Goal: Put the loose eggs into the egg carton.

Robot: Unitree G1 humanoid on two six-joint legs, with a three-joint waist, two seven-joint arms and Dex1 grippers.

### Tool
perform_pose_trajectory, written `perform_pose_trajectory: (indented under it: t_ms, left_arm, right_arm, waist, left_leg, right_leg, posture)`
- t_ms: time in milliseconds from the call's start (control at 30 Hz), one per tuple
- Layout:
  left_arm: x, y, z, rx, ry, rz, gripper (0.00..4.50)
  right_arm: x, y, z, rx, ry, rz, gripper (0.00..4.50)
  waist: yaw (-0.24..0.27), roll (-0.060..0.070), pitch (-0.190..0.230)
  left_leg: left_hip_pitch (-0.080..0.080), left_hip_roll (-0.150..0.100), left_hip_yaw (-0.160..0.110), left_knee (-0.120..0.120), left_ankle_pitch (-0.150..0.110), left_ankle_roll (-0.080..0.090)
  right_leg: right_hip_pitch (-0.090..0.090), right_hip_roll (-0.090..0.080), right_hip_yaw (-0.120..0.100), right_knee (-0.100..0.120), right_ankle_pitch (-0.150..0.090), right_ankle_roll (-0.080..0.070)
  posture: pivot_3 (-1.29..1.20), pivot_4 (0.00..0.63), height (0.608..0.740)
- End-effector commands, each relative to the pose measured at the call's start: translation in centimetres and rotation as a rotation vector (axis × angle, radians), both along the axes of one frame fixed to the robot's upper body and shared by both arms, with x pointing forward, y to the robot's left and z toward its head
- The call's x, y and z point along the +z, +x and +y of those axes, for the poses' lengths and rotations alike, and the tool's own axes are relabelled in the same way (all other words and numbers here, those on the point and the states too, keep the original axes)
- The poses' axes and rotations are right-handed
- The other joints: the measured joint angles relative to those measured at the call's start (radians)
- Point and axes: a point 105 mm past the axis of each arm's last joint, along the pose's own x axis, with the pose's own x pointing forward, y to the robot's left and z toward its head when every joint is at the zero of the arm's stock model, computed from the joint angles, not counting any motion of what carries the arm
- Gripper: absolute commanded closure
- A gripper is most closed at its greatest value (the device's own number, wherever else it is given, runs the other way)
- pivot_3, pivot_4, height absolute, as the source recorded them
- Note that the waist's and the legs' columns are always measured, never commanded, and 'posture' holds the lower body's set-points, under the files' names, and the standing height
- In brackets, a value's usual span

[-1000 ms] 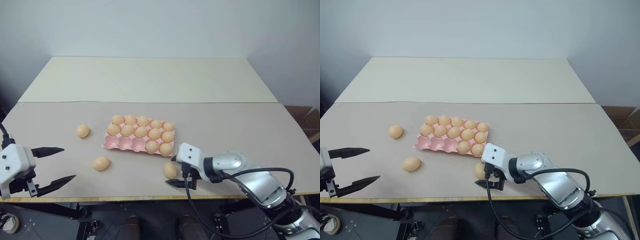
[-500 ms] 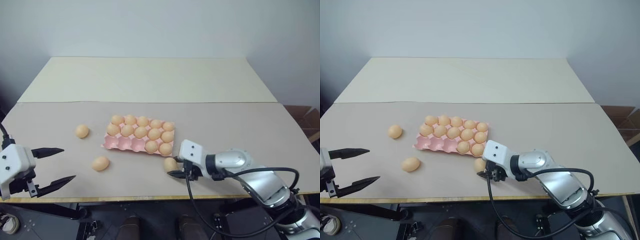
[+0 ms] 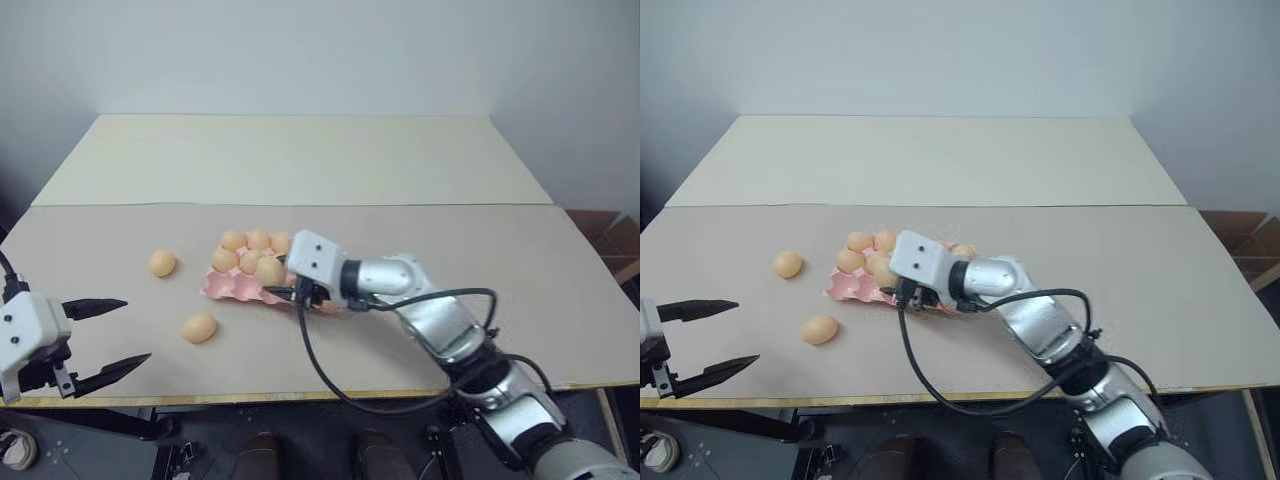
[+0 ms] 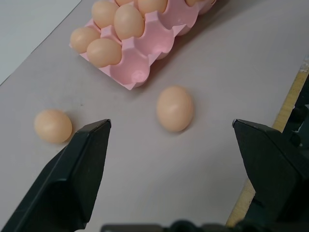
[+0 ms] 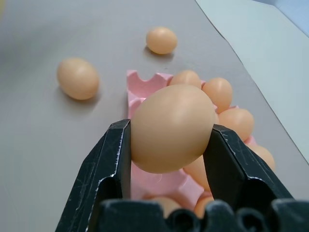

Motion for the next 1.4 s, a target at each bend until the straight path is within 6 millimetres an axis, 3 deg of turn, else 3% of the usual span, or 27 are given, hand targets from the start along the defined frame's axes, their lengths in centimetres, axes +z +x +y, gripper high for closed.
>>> perform_pose_trajectory:
  t_ms: [33, 233, 467, 633, 833, 933, 1067, 1267, 1400]
  left_arm:
    - [0.8, -0.4, -0.1, 0.010, 0.014, -0.038, 0.13]
    - [0.7, -0.7, 0.1, 0.021, 0.015, -0.036, 0.13]
    - [0.7, -0.7, 0.0, 0.020, 0.019, -0.035, 0.13]
    - [0.7, -0.4, -0.1, 0.013, 0.019, -0.035, 0.13]
    - [0.6, -0.2, -0.1, 0.007, 0.017, -0.034, 0.13]
    - [0.5, -0.1, -0.1, 0.005, 0.016, -0.030, 0.13]
    - [0.2, -0.4, 0.0, 0.014, 0.012, -0.026, 0.13]
    - [-0.6, -0.8, 0.2, 0.036, 0.002, -0.014, 0.13]
    - [-1.4, -2.6, 0.8, 0.048, 0.011, 0.040, 0.13]
  right_arm:
    - [1.0, 0.6, 0.8, 0.014, 0.017, -0.110, 2.39]
    - [0.5, 0.3, 1.8, 0.069, 0.011, -0.162, 2.39]
    - [-0.1, 0.6, 1.7, 0.058, -0.012, -0.230, 0.09]
    - [-0.5, 0.7, 1.1, 0.056, -0.029, -0.243, 0.04]
    - [0.4, 0.5, 0.2, 0.042, -0.015, -0.235, 0.04]
    - [1.3, -0.2, -1.5, 0.050, -0.005, -0.150, 0.04]
    - [2.2, -2.4, -5.5, 0.128, -0.045, 0.021, 0.04]
    - [1.5, -5.1, -10.0, 0.213, -0.197, 0.150, 0.04]
    - [0.8, -6.1, -12.1, 0.222, -0.288, 0.159, 0.04]
  waist:
    - [-0.001, 0.000, 0.000]
    - [-0.003, 0.000, 0.000]
    - [-0.007, 0.000, 0.000]
    - [-0.009, 0.000, 0.000]
    - [-0.015, 0.000, 0.000]
    - [-0.014, 0.000, 0.000]
    - [-0.008, 0.000, 0.000]
    - [-0.003, 0.000, 0.000]
    - [-0.007, 0.000, 0.000]
  left_leg:
    - [0.000, 0.000, 0.000, 0.000, 0.000, 0.000]
    - [0.001, 0.001, 0.000, 0.000, 0.000, 0.000]
    - [0.001, 0.001, 0.000, 0.000, 0.000, 0.000]
    - [0.001, 0.001, 0.000, 0.000, 0.000, 0.000]
    - [0.001, 0.001, -0.001, 0.000, 0.000, 0.000]
    - [0.001, 0.001, -0.001, 0.000, 0.000, 0.000]
    - [0.001, 0.000, -0.003, 0.000, 0.000, 0.000]
    - [0.002, 0.001, -0.002, 0.000, 0.000, 0.000]
    - [0.002, 0.002, 0.000, 0.000, 0.000, 0.000]
  right_leg:
    - [0.000, 0.000, 0.000, 0.000, 0.000, 0.000]
    - [0.000, 0.001, 0.000, 0.001, 0.000, 0.000]
    - [0.000, 0.001, 0.000, 0.001, 0.000, 0.000]
    - [0.000, 0.001, 0.000, 0.001, 0.000, 0.000]
    - [0.000, 0.001, 0.000, 0.002, 0.000, 0.000]
    - [0.000, 0.001, 0.000, 0.001, 0.000, 0.000]
    - [0.001, 0.000, 0.000, 0.000, 0.000, 0.000]
    - [0.002, 0.000, -0.001, 0.000, 0.000, -0.001]
    - [0.002, 0.000, 0.000, -0.002, 0.000, -0.001]
  posture:
    - [0.00, 0.150, 0.740]
    - [0.00, 0.150, 0.740]
    - [0.00, 0.150, 0.740]
    - [0.00, 0.150, 0.740]
    - [0.00, 0.150, 0.740]
    - [0.00, 0.150, 0.740]
    - [0.00, 0.150, 0.740]
    - [0.00, 0.150, 0.740]
    - [0.00, 0.150, 0.740]
